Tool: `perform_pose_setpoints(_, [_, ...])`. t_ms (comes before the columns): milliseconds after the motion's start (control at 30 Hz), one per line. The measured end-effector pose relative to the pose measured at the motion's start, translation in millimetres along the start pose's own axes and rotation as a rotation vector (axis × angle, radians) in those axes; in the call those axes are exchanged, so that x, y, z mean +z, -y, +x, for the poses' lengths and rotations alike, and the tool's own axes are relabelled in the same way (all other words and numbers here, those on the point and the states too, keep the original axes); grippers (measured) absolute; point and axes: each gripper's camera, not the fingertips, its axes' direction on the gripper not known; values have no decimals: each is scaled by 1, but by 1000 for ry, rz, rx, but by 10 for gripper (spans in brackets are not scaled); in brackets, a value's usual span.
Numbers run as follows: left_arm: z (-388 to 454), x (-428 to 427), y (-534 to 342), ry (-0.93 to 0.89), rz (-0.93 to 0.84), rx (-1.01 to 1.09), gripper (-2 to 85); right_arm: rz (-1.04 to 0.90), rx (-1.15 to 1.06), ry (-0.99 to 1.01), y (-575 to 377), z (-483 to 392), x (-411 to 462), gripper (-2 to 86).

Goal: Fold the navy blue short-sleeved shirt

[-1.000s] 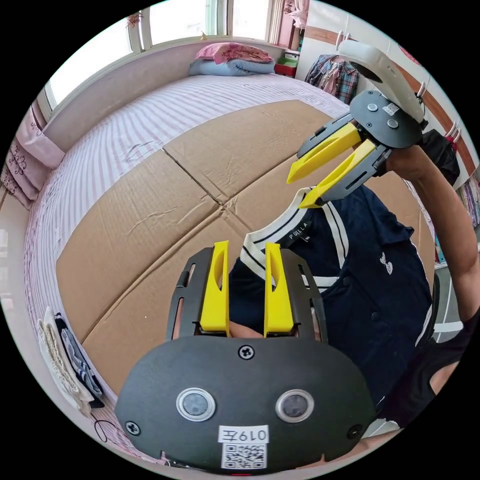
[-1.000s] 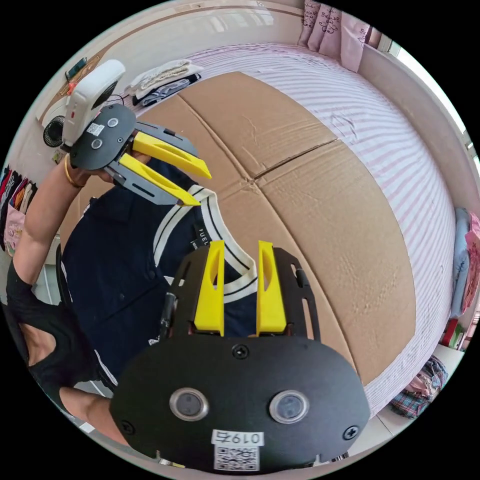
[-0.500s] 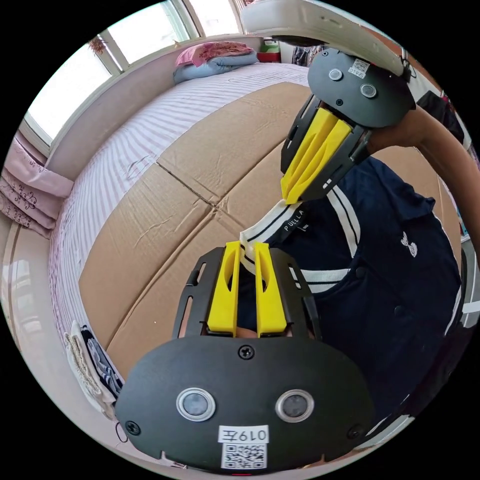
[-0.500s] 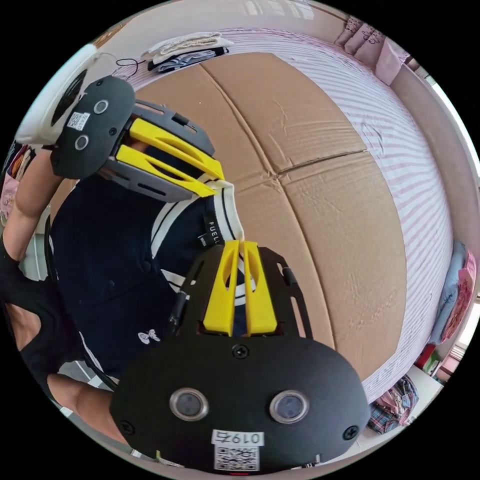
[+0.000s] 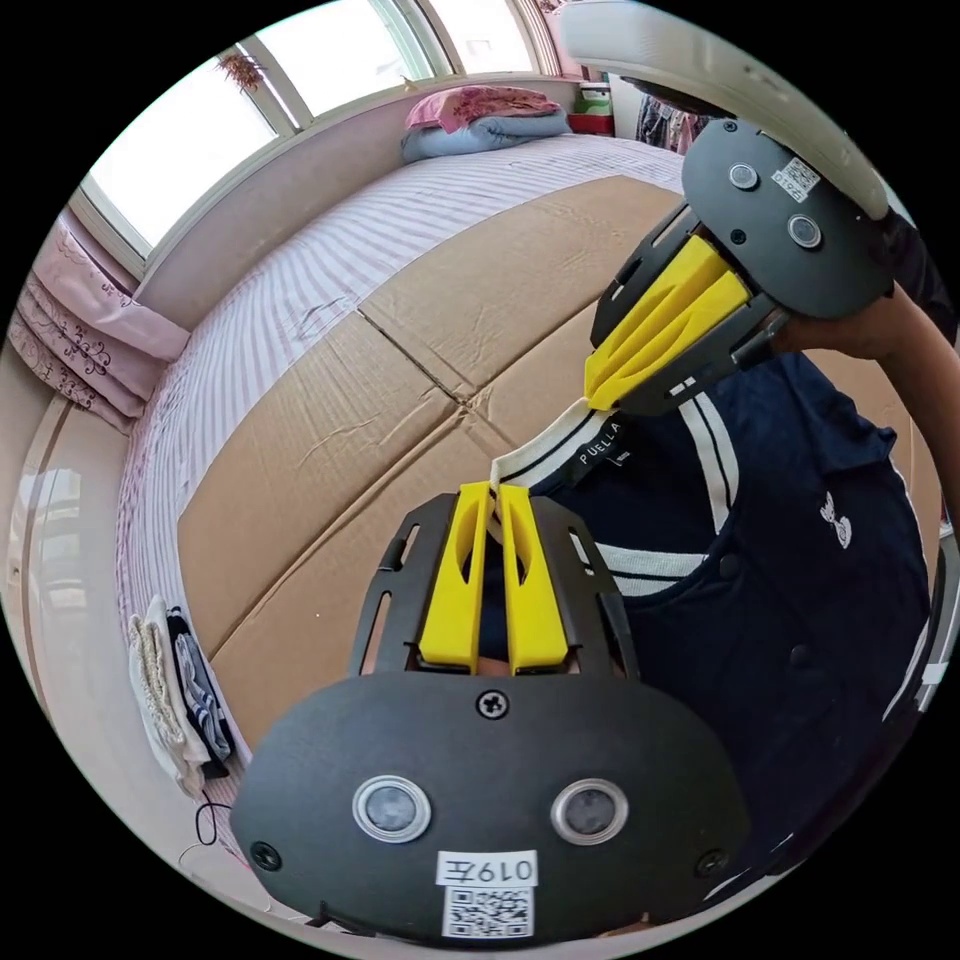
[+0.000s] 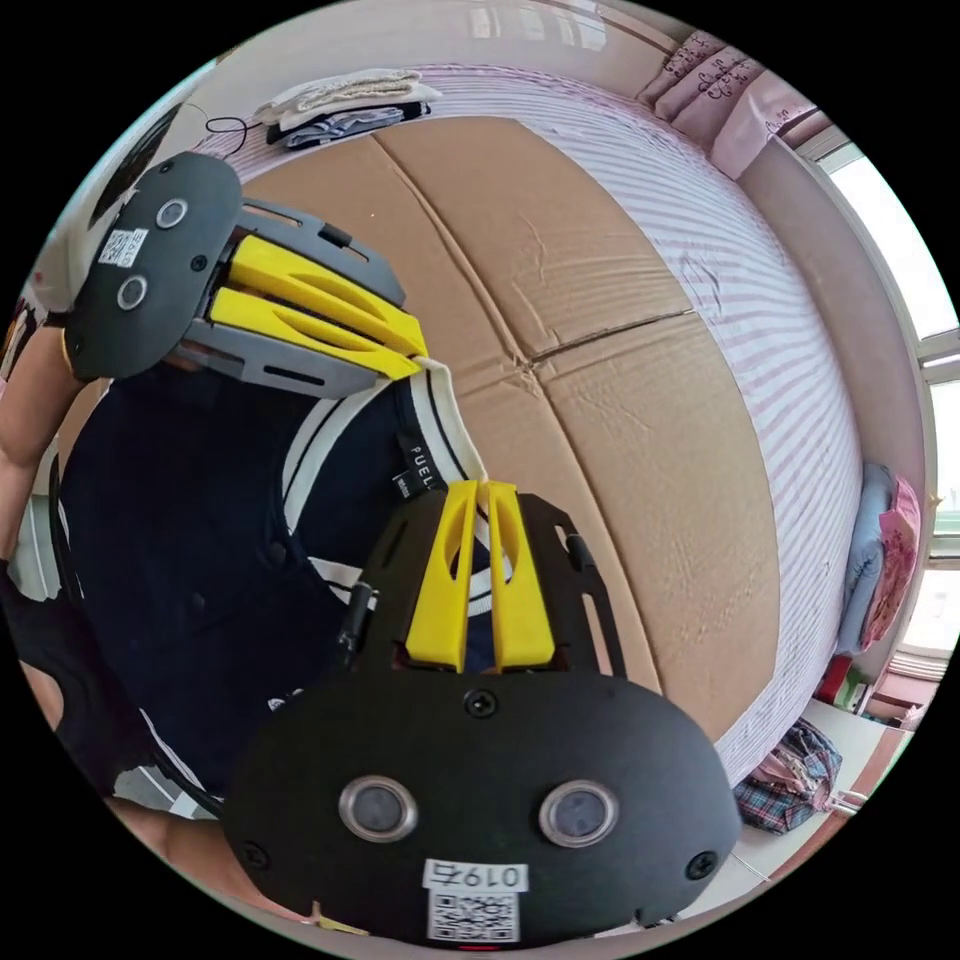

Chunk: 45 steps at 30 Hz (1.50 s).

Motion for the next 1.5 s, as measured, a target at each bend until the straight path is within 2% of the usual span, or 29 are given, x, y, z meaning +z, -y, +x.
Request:
perform_pose_setpoints(133, [-2,-5,-7,-10,9,-4,40,80,61,-1,-23,8,-12,51])
perform_pose_setpoints(233, [-20,-19,-23,-57,77,-58,57,134,140,74,-55,31,-25,53])
perform_pose_setpoints(300, [-41,-30,-45,-129,138,-96,55,126,166,133,-78,43,-25,48])
perform_pose_setpoints(433, [-64,-24,-82,-219,90,-114,36,28,216,249,-127,53,0,43])
perform_pose_setpoints(533, [-72,-20,-112,-227,75,-162,22,57,260,285,-156,48,11,40])
perform_pose_setpoints(600, [-75,-25,-134,-297,135,-198,16,84,269,303,-169,41,14,39])
perform_pose_setpoints(700, [-67,-25,-150,-319,122,-181,11,97,269,306,-186,23,17,39])
perform_pose_setpoints(833, [-43,-21,-162,-267,29,-111,9,92,235,296,-208,-12,19,23])
perform_pose_setpoints(1133, [14,-29,-212,-188,-5,-81,14,83,210,245,-261,-106,26,11])
perform_pose_setpoints(1333, [64,-41,-253,-102,-11,-98,16,122,280,204,-311,-183,29,43])
perform_pose_setpoints(1433, [79,-68,-286,-26,72,-186,15,165,358,96,-356,-227,10,26])
perform_pose_setpoints(1500, [83,-116,-326,69,237,-350,13,212,395,18,-393,-264,-12,1])
